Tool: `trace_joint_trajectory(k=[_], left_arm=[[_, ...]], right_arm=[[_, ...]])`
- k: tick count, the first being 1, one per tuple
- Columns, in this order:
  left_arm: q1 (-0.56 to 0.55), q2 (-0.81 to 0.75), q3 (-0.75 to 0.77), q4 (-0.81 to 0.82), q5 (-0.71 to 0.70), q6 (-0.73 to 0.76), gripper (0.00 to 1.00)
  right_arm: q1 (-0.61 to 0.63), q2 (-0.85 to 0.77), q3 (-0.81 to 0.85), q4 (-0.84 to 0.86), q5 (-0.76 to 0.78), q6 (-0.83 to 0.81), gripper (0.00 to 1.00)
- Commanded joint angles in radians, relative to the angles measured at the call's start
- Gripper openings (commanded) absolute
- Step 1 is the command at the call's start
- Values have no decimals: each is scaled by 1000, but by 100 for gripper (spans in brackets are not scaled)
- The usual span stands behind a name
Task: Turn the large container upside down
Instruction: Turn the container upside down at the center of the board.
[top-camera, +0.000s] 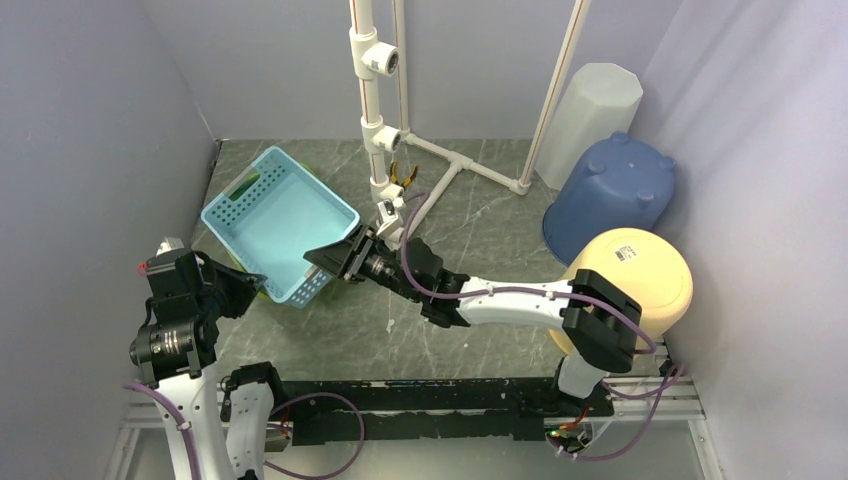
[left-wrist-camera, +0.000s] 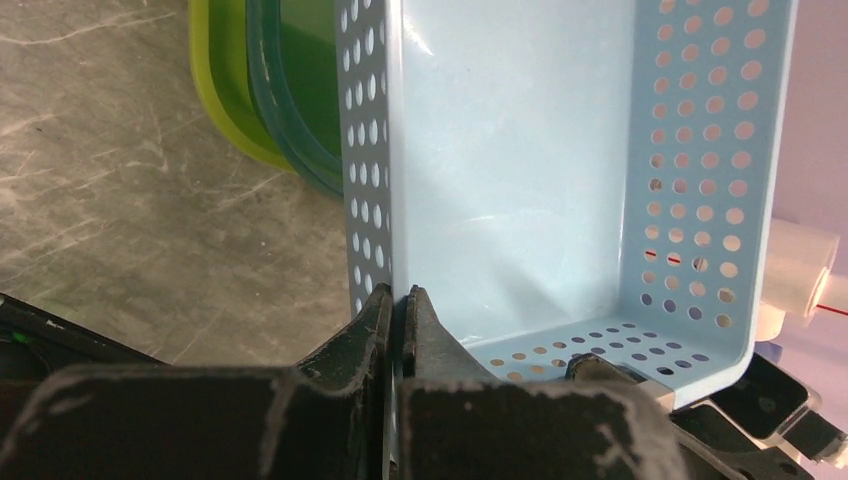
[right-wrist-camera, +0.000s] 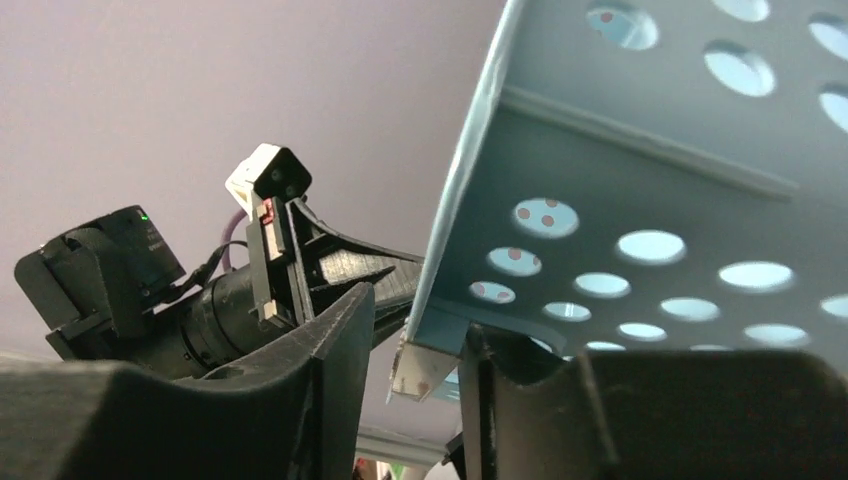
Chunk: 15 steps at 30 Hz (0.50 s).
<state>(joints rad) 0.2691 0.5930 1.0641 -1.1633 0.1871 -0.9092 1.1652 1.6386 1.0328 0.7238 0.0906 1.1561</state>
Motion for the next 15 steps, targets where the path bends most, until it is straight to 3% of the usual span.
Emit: trace_joint_trajectory(k=[1, 5, 7, 10, 15], left_arm=[[0, -5, -10, 59, 48, -20, 3], [0, -8, -12, 54, 15, -6, 3], [0, 3, -6, 52, -1, 26, 3], [0, 23, 10, 31, -52, 63, 15], [-1, 50, 46, 4, -139, 101, 76]], right_arm=[[-10, 17, 98, 53, -109, -37, 32], [-12, 11, 110, 13, -111, -58, 13], [-12, -11, 120, -53, -98, -89, 8], [-12, -37, 154, -146, -107, -156, 4], [-10, -71, 191, -233, -146, -261, 0]])
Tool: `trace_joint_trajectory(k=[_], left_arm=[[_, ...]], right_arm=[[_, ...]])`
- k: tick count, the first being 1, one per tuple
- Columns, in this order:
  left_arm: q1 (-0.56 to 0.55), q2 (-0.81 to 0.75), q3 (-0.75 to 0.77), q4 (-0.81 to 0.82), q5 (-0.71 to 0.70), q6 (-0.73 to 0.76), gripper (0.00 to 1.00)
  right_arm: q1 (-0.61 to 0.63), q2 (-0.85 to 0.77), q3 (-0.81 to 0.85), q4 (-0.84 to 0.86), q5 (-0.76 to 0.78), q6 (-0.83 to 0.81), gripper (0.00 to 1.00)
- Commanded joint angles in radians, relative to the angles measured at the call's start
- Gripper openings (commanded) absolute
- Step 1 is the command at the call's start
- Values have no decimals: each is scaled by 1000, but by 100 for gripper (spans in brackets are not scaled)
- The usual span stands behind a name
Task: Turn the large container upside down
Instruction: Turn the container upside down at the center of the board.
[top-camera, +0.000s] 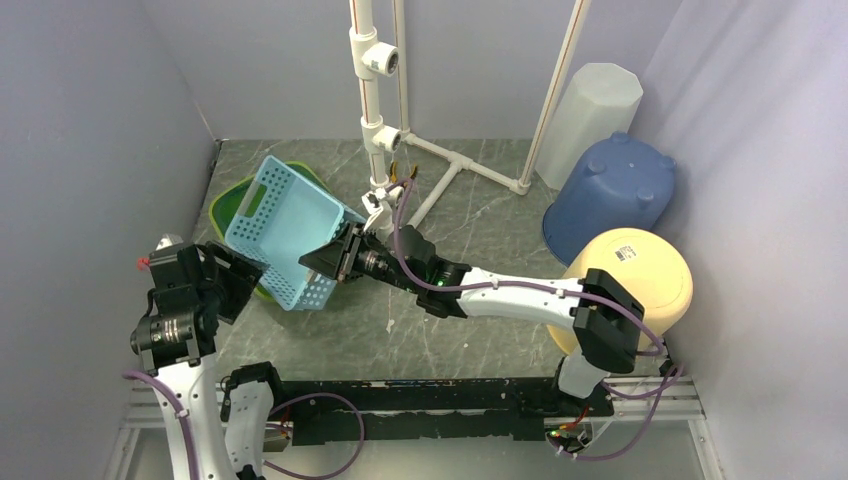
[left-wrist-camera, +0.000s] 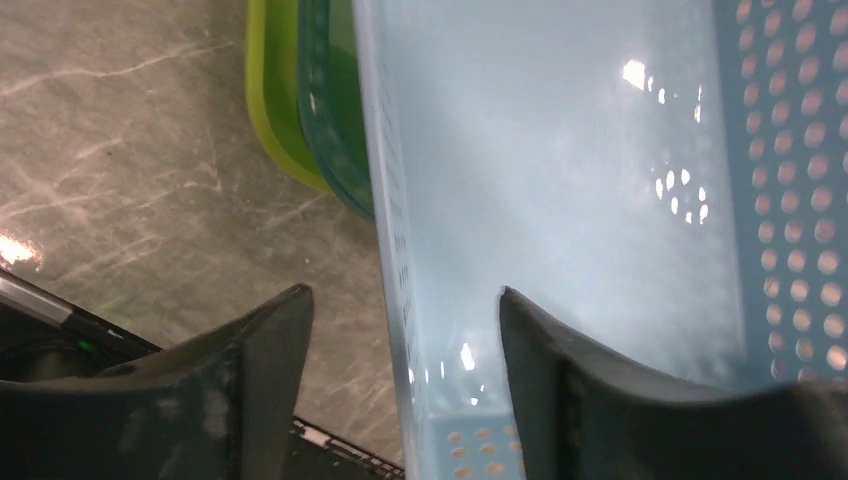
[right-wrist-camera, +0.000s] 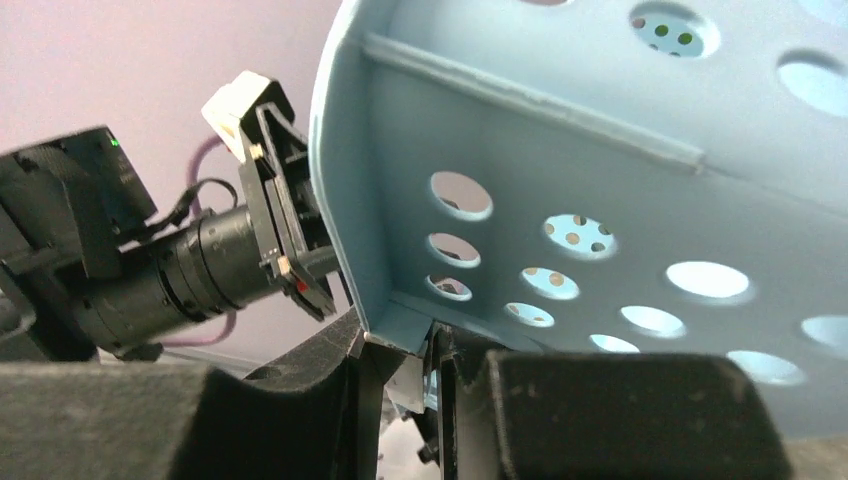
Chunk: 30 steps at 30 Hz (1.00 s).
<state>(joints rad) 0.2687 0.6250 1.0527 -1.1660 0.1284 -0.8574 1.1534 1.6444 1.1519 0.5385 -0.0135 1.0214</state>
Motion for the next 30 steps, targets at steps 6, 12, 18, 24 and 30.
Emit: trace_joint_trajectory(k=[6, 12, 18, 24, 30], left_arm=[[0, 41, 132, -19, -185, 84, 94], [0, 65, 197, -33, -296, 119, 94], [0, 93, 223, -45, -355, 132, 94], [0, 119, 260, -42, -388, 142, 94], [0, 146, 290, -38, -400, 146, 94]], right_arm=[[3, -135, 92, -137, -88, -273, 0], [5, -231, 118, -280, -154, -442, 0], [5, -347, 105, -455, -320, -567, 0], [5, -482, 97, -706, -420, -672, 0], [5, -608, 99, -937, -530, -763, 0]])
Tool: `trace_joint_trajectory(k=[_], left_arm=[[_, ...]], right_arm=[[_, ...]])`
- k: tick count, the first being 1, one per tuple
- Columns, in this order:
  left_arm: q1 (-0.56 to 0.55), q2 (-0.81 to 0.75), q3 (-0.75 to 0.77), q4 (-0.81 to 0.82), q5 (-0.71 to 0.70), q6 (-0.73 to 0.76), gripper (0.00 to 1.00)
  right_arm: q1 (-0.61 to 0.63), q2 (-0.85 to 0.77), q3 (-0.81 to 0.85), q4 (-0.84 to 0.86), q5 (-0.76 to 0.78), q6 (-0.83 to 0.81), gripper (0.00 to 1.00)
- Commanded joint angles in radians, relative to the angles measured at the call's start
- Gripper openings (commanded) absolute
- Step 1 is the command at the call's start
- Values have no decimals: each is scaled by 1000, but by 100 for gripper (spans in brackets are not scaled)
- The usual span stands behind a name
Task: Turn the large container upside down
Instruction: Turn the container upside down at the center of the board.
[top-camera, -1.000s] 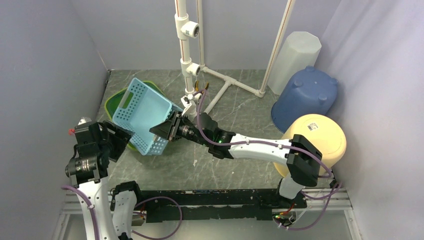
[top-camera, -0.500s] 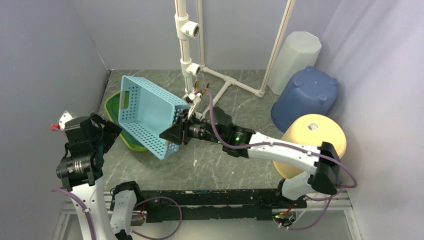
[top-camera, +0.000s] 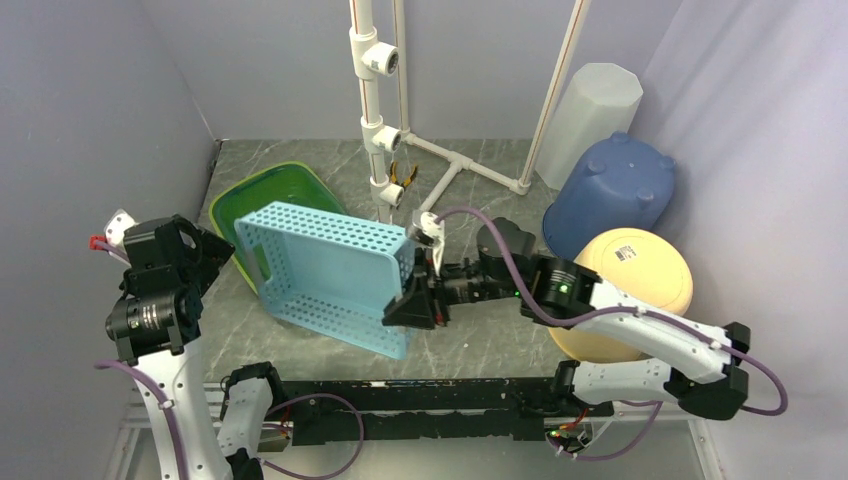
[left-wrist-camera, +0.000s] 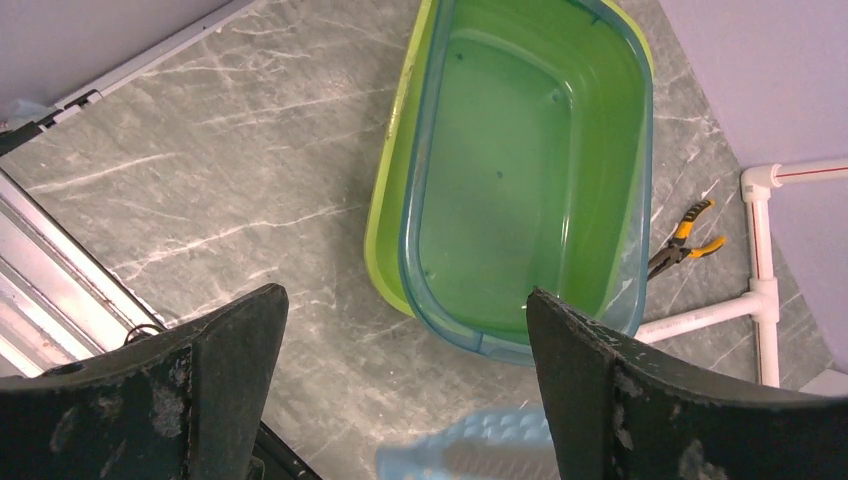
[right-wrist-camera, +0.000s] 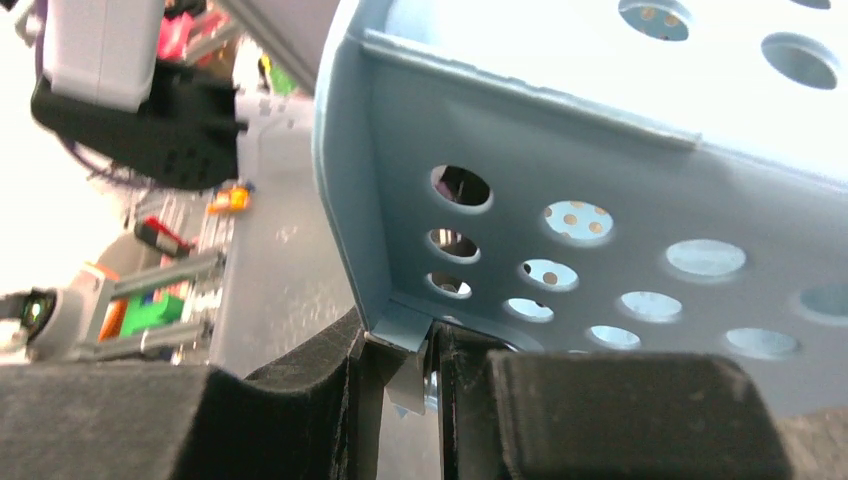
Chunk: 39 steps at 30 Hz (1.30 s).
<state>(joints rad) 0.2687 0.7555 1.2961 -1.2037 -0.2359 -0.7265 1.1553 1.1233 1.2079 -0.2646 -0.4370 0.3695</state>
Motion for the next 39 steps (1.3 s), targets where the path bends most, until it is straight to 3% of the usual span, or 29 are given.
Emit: trace_joint_trajectory(k=[1, 14, 21, 28, 39], left_arm=[[1, 16, 49, 5, -35, 15, 94], [0, 56, 0, 51, 41, 33, 94], [0, 98, -21, 65, 79, 41, 94], [1, 120, -54, 86, 101, 20, 94], [0, 158, -107, 111, 182, 30, 94]], right_arm=[[3, -99, 51, -178, -113, -126, 0], [3, -175, 65, -616, -108, -210, 0], [2, -178, 159, -846, 286, -138, 0], [3, -96, 283, -1049, 535, -62, 0], [4, 21, 353, -1145, 1033, -56, 0]])
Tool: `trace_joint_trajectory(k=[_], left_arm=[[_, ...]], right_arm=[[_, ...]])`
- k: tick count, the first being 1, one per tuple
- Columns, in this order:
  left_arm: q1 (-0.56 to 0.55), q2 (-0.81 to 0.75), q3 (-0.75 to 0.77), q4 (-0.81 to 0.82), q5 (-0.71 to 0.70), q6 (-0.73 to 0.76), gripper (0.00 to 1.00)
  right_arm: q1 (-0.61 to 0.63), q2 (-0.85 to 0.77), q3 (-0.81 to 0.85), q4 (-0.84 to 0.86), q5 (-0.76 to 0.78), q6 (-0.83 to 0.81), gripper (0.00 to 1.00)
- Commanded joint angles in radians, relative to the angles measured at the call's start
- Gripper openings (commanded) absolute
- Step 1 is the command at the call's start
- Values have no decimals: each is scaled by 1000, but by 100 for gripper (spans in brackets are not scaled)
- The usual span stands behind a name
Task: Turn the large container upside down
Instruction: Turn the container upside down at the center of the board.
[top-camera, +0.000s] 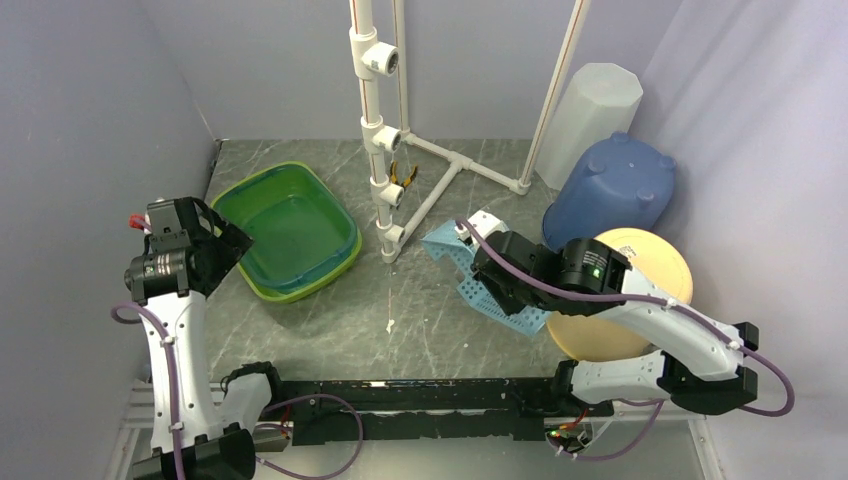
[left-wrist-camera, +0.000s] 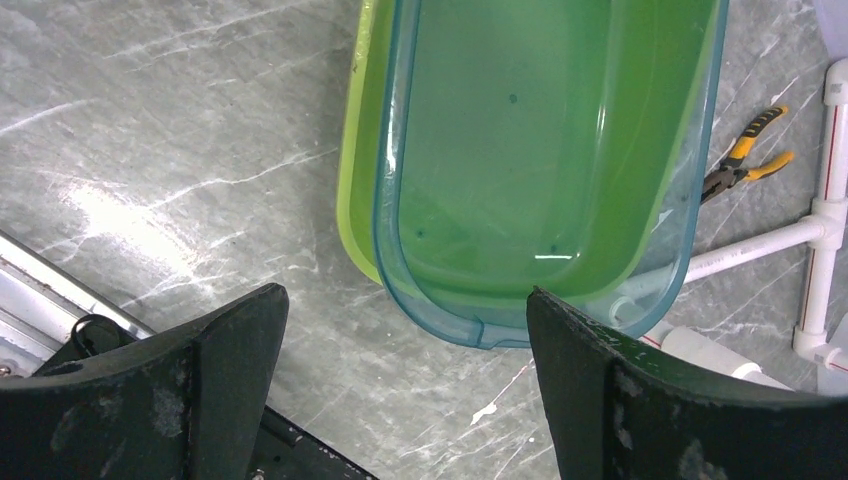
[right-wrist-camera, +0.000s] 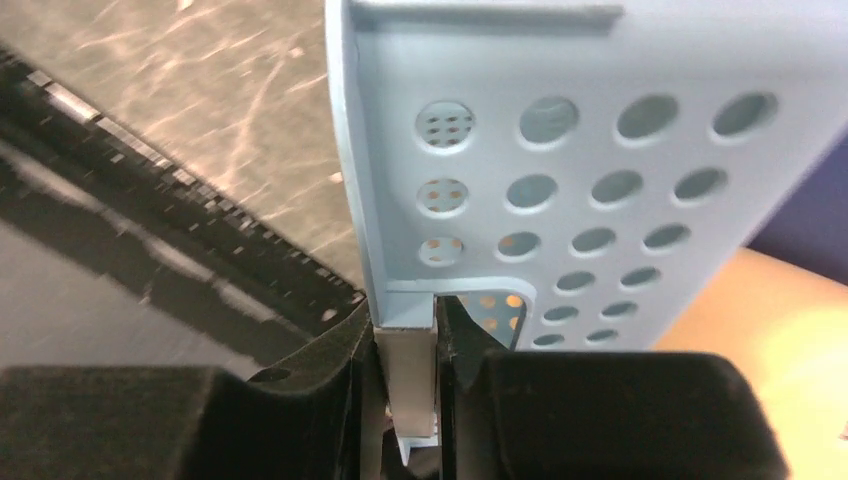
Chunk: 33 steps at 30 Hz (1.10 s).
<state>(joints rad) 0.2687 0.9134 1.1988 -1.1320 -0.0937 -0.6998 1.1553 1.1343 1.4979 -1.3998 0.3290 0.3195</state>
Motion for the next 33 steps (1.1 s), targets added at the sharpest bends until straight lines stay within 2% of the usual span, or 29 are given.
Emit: trace_joint_trajectory(k=[1, 4, 12, 18, 24, 29, 33], left_arm=[[0, 3, -14, 42, 45, 3, 94], [0, 9, -24, 44, 50, 5, 94], [0, 8, -27, 48, 45, 13, 94], [0, 10, -43, 58, 56, 15, 94], [0, 6, -48, 62, 53, 17, 94], [0, 16, -52, 64, 57, 18, 94], [0, 12, -73, 76, 56, 12, 94]], right_arm=[[3, 15, 62, -3, 311, -19, 0], [3, 38, 23, 37, 412, -58, 0], [3, 122, -89, 127, 539, -115, 0], [5, 115, -277, 349, 356, -222, 0], [9, 146, -415, 458, 173, -241, 5], [17, 191, -486, 556, -4, -275, 12], [23, 264, -485, 556, -61, -295, 17]])
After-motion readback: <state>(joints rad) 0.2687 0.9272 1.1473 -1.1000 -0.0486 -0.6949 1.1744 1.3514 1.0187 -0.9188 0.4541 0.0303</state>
